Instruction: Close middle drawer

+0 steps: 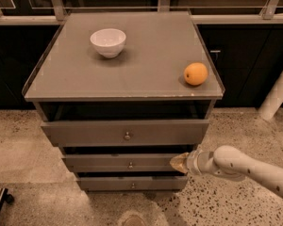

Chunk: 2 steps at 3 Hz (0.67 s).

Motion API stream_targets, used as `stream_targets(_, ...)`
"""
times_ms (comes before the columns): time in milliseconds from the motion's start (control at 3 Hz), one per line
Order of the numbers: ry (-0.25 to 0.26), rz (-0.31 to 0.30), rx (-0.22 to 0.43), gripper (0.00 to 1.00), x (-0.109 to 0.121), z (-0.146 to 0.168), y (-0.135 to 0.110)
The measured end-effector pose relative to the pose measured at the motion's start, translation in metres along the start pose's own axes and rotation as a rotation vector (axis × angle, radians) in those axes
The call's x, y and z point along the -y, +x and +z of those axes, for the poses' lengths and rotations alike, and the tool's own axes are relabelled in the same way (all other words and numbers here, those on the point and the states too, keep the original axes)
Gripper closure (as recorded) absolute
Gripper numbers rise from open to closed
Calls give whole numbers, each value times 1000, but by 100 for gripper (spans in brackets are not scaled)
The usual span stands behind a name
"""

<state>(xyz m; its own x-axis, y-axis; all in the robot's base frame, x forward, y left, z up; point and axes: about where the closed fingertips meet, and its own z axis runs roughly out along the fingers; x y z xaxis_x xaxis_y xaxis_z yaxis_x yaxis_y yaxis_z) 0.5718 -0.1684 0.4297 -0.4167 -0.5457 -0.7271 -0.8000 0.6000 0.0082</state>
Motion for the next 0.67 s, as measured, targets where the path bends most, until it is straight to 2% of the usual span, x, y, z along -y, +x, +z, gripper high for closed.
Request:
stream_targets(333,-98,-8,-21,100,-5,-20,9)
stream_targets(667,-201,37,-69,100,-27,-69,17)
